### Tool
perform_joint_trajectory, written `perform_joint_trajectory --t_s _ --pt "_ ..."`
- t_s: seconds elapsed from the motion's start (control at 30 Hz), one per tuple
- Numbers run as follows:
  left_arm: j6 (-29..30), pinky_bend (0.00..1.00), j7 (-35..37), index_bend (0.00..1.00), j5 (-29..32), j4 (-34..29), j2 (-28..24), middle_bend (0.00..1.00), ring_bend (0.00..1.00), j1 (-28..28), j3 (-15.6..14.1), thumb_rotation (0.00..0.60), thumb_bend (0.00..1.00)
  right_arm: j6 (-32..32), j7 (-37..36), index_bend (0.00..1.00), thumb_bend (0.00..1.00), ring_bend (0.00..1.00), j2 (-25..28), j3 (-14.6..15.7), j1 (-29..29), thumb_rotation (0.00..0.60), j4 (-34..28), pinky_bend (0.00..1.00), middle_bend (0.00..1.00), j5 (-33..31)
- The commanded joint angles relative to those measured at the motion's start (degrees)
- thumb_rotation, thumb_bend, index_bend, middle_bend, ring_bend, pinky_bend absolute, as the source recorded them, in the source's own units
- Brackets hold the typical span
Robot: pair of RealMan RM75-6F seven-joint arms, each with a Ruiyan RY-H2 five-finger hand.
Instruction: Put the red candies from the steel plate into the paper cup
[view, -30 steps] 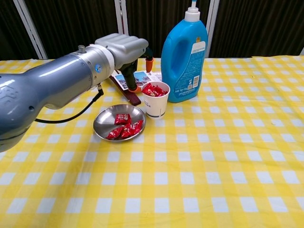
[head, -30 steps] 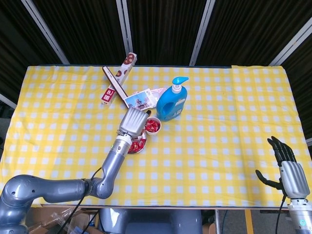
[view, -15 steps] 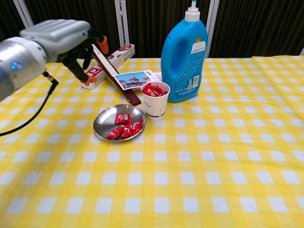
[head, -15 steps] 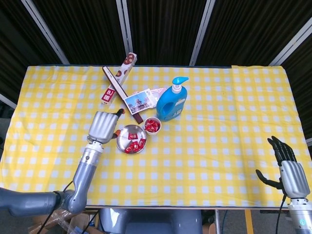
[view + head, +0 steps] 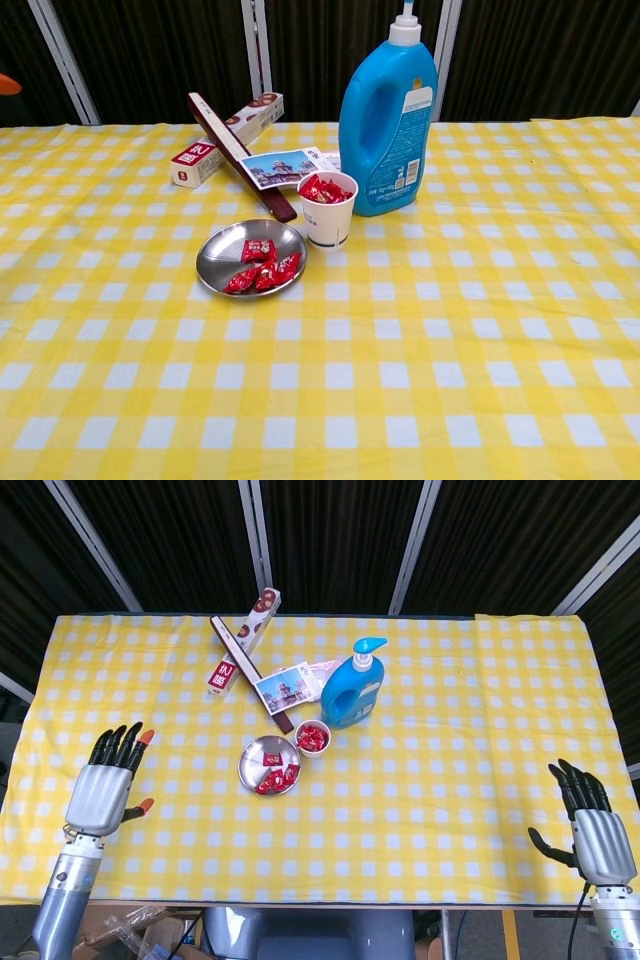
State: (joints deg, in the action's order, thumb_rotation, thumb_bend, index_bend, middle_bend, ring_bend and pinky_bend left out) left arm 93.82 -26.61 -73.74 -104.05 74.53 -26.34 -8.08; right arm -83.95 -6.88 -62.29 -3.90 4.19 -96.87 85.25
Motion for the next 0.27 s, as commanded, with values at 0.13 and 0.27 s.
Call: perform_joint_trajectory --t_s 0.13,0.27 --pt "4.8 0.01 6.1 0.0 -6.1 5.7 -2.4 0.0 0.0 7.1 -3.4 0.6 0.14 -1.2 2.1 0.0 0.33 0.0 -1.1 -0.4 -0.3 0.6 0.9 0.0 0.0 0.0" --pt "5.3 0.01 9.2 0.0 -7.6 8.0 -3.0 0.0 0.0 9.4 -3.1 0.6 0.14 -1.7 2.5 0.0 0.34 0.0 -1.8 -0.3 -0.4 0.6 1.6 0.0 0.0 0.3"
